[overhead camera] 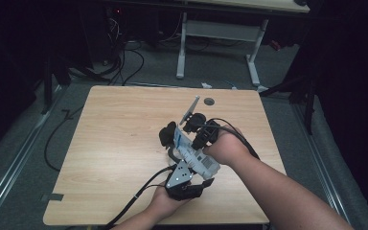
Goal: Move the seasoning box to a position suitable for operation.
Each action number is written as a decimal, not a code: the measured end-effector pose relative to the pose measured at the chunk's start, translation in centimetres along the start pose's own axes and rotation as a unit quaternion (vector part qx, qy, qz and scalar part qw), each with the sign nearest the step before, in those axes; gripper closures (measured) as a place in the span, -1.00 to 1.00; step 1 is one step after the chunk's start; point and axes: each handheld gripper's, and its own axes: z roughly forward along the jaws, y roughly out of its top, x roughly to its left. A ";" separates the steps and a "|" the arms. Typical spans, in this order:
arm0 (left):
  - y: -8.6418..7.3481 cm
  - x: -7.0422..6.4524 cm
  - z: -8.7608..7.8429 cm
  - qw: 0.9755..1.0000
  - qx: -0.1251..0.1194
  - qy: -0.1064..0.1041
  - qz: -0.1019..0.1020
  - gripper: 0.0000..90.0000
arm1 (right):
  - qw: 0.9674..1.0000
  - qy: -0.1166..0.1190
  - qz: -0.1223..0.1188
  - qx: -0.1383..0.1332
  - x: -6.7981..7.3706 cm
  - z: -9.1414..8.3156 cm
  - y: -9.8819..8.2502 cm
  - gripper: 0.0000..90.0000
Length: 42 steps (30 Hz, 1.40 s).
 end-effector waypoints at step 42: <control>0.4 0.0 -0.2 1.000 -0.006 -0.001 0.002 0.13 | 1.000 0.000 -0.001 -0.003 0.0 -0.3 0.1 1.00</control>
